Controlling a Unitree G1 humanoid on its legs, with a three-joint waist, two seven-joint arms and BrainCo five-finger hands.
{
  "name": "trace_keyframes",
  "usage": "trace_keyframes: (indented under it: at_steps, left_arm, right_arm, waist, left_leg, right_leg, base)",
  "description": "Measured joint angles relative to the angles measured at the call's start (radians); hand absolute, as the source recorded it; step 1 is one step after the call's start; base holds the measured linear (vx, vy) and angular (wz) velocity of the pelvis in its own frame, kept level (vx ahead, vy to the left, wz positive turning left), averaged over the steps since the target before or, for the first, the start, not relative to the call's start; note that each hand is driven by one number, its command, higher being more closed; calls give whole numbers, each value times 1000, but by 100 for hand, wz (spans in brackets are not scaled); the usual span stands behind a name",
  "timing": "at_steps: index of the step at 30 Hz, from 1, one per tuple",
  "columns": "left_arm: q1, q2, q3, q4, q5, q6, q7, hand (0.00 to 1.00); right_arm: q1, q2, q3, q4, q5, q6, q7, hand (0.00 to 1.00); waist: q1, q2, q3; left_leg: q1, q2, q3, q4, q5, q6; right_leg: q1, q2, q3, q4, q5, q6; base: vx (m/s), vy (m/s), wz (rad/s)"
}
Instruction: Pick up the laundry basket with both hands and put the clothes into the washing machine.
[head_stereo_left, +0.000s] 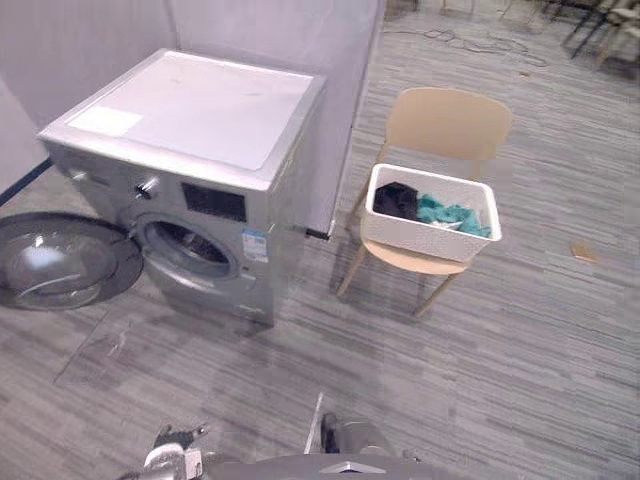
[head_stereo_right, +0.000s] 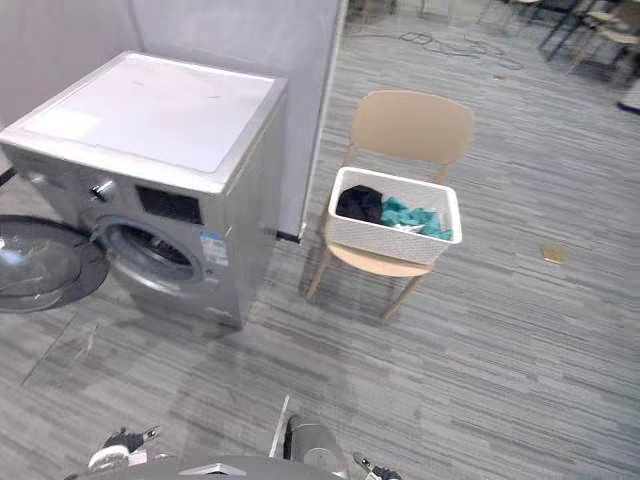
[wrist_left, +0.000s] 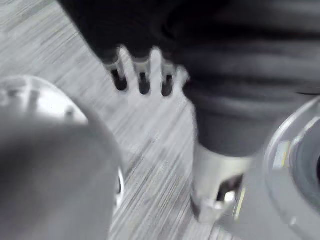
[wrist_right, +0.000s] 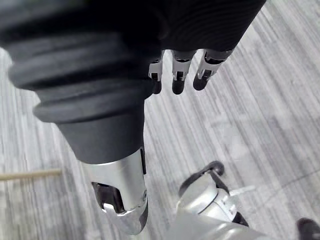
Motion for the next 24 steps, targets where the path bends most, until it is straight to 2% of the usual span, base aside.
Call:
trace_keyframes:
  at_steps: [1,2,3,4,5,6,7,8,9,10,11,12,13,14,15,16,17,18,19,20,21,23,24]
  left_arm:
    - [1,-9,4,-5,-6,-3,1,0]
    - [-2,-33,12,-7,-26,-15,1,0]
    - [-6,-62,11,-14,-37,-20,-1,0]
    - [-6,-75,11,-23,-37,-23,-1,0]
    - [-4,-90,11,-37,-43,-32,-2,0]
    - [-4,-94,11,-45,-49,-35,-4,0]
    - [-3,-96,11,-47,-55,-36,-5,0]
    - [-3,-96,11,-60,-56,-35,-6,0]
    - [-4,-96,12,-64,-56,-34,-7,0]
    - [-5,-101,23,-72,-56,-34,-9,0]
    - [-10,-122,61,-73,-55,-34,-8,0]
    - [-14,-130,84,-73,-54,-34,-7,0]
    - [-15,-133,109,-67,-54,-33,-7,0]
    - [-14,-126,121,-62,-47,-32,-8,0]
    - [-15,-124,121,-60,-34,-29,-7,0]
    - [-16,-117,119,-60,-32,-29,-5,0]
    - [-23,-107,116,-57,-32,-26,-3,0]
    - [-25,-105,112,-55,-32,-20,-2,0]
    - [-28,-101,87,-48,-32,-18,0,0]
    - [-35,-90,41,-39,-32,-16,-1,0]
    - [-52,-83,0,-39,-33,-15,-1,0]
    - [-74,-85,-37,-39,-34,-11,2,0]
    - [-82,-83,-26,-19,-36,10,36,0]
  right_arm:
    - [8,-8,1,-8,0,0,-1,0]
    - [15,-26,2,-32,0,-1,-1,0]
    - [14,-43,1,-69,0,-3,-3,0]
    - [13,-43,2,-87,0,-4,-6,0]
    - [22,-34,9,-106,-1,-2,-9,0]
    - [31,-28,24,-105,-1,5,-9,0]
    - [33,-16,36,-105,-2,7,-8,0]
    - [28,0,69,-109,-9,7,-8,0]
    - [26,7,85,-116,-19,7,-8,0]
    - [17,12,101,-132,-41,6,-9,0]
    - [10,10,98,-139,-43,4,-9,0]
    - [-1,9,98,-139,-46,4,-9,0]
    - [-23,13,101,-140,-66,4,-9,0]
    - [-39,28,100,-140,-79,4,-9,0]
    - [-39,37,98,-140,-79,3,-9,0]
    - [-36,64,97,-141,-75,3,-9,0]
    - [-38,83,96,-145,-73,2,-8,0]
    - [-39,84,98,-150,-73,1,-6,0]
    - [-39,85,102,-160,-73,0,-2,0]
    - [-36,84,105,-178,-73,-5,4,0]
    - [-39,79,126,-181,-72,-13,4,0]
    - [-53,71,141,-182,-71,-18,6,0]
    - [-63,71,140,-185,-68,-19,6,0]
  waist:
    - [3,-5,-3]
    - [9,26,3]
    - [9,61,17]
    - [10,72,23]
    - [17,83,30]
    - [28,84,30]
    - [31,84,31]
    - [37,81,33]
    - [40,76,34]
    - [46,67,34]
    - [62,67,34]
    - [76,67,34]
    - [92,60,30]
    - [84,45,17]
    - [76,36,10]
    - [77,9,0]
    - [83,-11,-2]
    - [84,-15,2]
    - [84,-14,4]
    - [77,-12,7]
    - [63,-3,17]
    - [64,-2,22]
    - [65,2,24]
  left_leg:
    - [-33,0,-80,59,40,4]
    - [-103,-9,-198,201,38,-22]
    - [-165,-52,-257,349,-44,-41]
    - [-191,-82,-274,395,-87,-46]
    - [-227,-141,-291,429,-168,-55]
    - [-249,-193,-298,380,-226,-61]
    - [-255,-213,-297,331,-248,-60]
    - [-260,-251,-295,181,-277,-62]
    - [-262,-270,-296,98,-280,-62]
    - [-273,-302,-304,-49,-271,-64]
    - [-265,-324,-329,-172,-236,-60]
    - [-260,-323,-325,-185,-196,-49]
    - [-241,-329,-301,-177,-174,-1]
    - [-215,-342,-253,-184,-209,11]
    - [-208,-346,-239,-184,-222,15]
    - [-183,-366,-206,-196,-247,19]
    - [-142,-388,-177,-213,-274,27]
    - [-116,-393,-167,-215,-284,29]
    - [-81,-398,-154,-214,-296,38]
    - [-30,-404,-147,-212,-313,48]
    - [14,-406,-149,-216,-319,48]
    - [69,-402,-150,-252,-319,47]
    - [95,-393,-149,-284,-317,43]
  right_leg:
    - [4,9,19,12,-13,-7]
    - [13,20,54,16,-31,-30]
    - [17,31,91,15,-37,-33]
    - [22,36,108,14,-39,-34]
    - [41,47,130,5,-45,-37]
    - [63,62,139,-6,-53,-42]
    - [74,69,140,-13,-58,-44]
    - [90,81,146,-27,-64,-54]
    - [95,83,151,-29,-70,-58]
    - [97,90,182,-31,-82,-52]
    - [92,101,232,-30,-94,-40]
    - [91,108,265,-27,-102,-34]
    - [102,112,328,-32,-115,-15]
    - [120,88,361,-46,-123,11]
    - [123,71,356,-42,-118,21]
    - [109,39,329,-3,-122,54]
    - [79,20,302,92,-125,98]
    - [58,20,295,162,-114,121]
    - [10,20,276,299,-81,173]
    - [-48,17,240,482,-31,197]
    - [-91,3,198,603,-26,191]
    - [-151,-28,141,649,-33,165]
    - [-203,-55,107,613,-40,139]
  base:
    - [198,-155,-86]
    - [197,-33,-92]
    - [183,20,-90]
    - [171,52,-75]
    - [223,27,-51]
    - [237,20,-43]
    - [255,33,-36]
    - [179,49,-33]
    - [249,84,-51]
    - [280,115,-83]
    - [283,137,-107]
    - [304,194,-150]
    - [328,227,-143]
    - [345,227,-117]
    - [361,216,-77]
    - [364,203,-63]
    - [368,200,-66]
    - [351,165,-51]
    - [346,129,-26]
    - [407,114,-4]
    - [342,65,12]
    - [320,15,5]
    - [376,-50,-1]
